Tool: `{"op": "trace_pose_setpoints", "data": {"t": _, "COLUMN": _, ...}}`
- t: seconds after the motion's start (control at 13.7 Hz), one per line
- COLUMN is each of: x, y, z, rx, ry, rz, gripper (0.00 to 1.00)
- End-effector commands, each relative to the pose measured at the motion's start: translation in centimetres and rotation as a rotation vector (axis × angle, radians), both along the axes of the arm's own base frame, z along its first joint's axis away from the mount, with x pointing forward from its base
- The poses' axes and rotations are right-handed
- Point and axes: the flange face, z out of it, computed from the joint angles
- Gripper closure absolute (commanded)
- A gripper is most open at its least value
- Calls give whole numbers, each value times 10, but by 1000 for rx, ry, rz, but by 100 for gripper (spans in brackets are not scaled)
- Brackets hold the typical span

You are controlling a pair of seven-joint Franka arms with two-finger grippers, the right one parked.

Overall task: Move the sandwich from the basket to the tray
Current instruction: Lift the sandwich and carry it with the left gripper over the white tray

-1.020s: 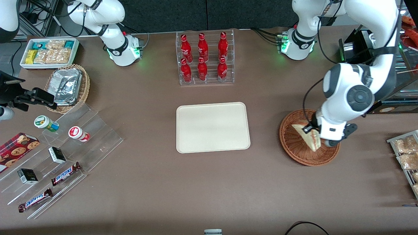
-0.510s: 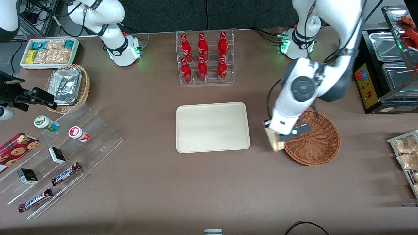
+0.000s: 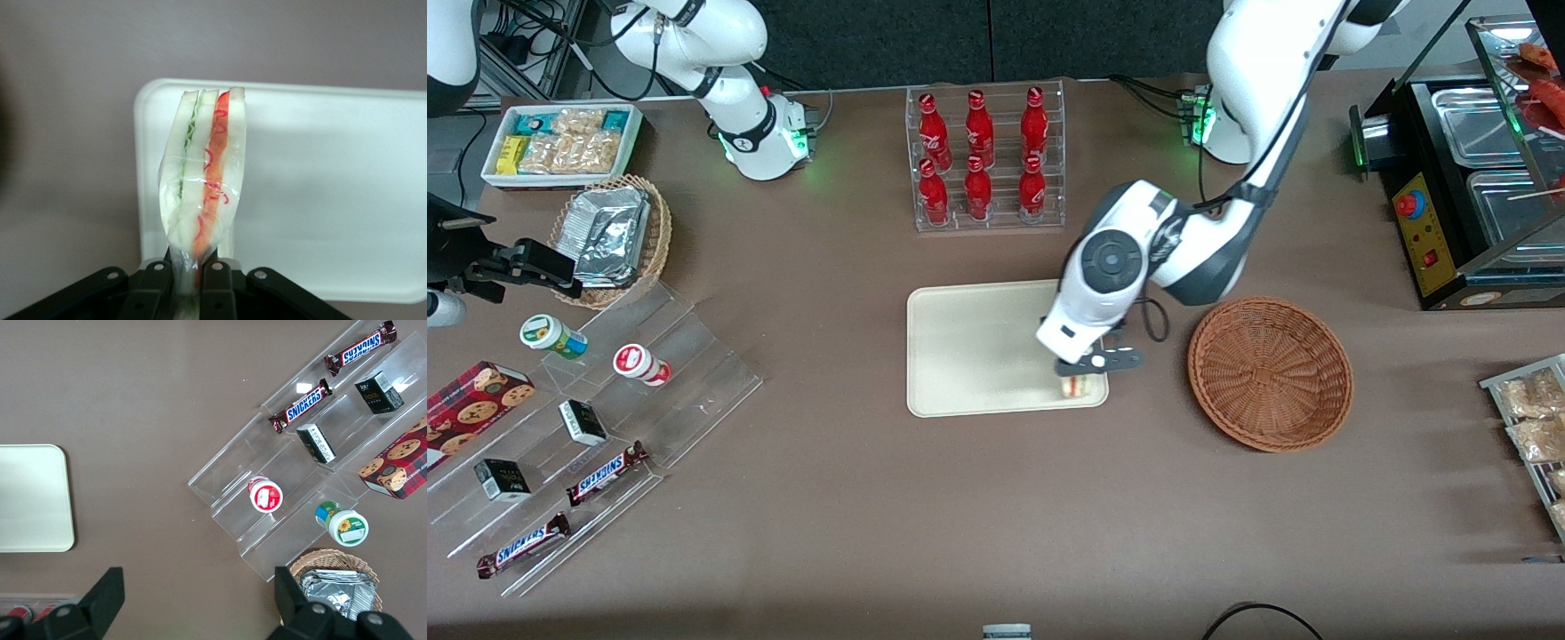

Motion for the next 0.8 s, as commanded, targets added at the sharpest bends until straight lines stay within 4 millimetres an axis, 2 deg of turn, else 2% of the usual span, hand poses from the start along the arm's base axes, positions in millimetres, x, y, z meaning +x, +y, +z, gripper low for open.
{"op": "trace_pose_setpoints", "data": {"t": 0.0, "x": -5, "y": -30, "z": -5, "rx": -25, "ry": 37, "rz": -38, "gripper": 100}}
{"op": "trace_pose_setpoints", "data": {"t": 0.15, "x": -5, "y": -47, "z": -14, "rx": -32, "ry": 58, "rz": -32, "gripper": 100}}
{"op": "trace_pose_setpoints", "data": {"t": 0.22, "x": -20, "y": -71, "z": -19, "rx": -20, "ry": 69, "rz": -55, "gripper": 100}}
{"op": "trace_pose_setpoints", "data": {"t": 0.29, "x": -26, "y": -85, "z": -21, "rx": -12, "ry": 54, "rz": -69, "gripper": 100}}
{"op": "trace_pose_setpoints", "data": {"t": 0.44, "x": -28, "y": -89, "z": -32, "rx": 10, "ry": 52, "rz": -39, "gripper": 100}}
{"op": "trace_pose_setpoints", "data": {"t": 0.58, "x": -37, "y": -105, "z": -41, "rx": 32, "ry": 37, "rz": -23, "gripper": 100}}
{"op": "trace_pose_setpoints", "data": {"t": 0.73, "x": -33, "y": -110, "z": -53, "rx": 53, "ry": 19, "rz": 0, "gripper": 100}}
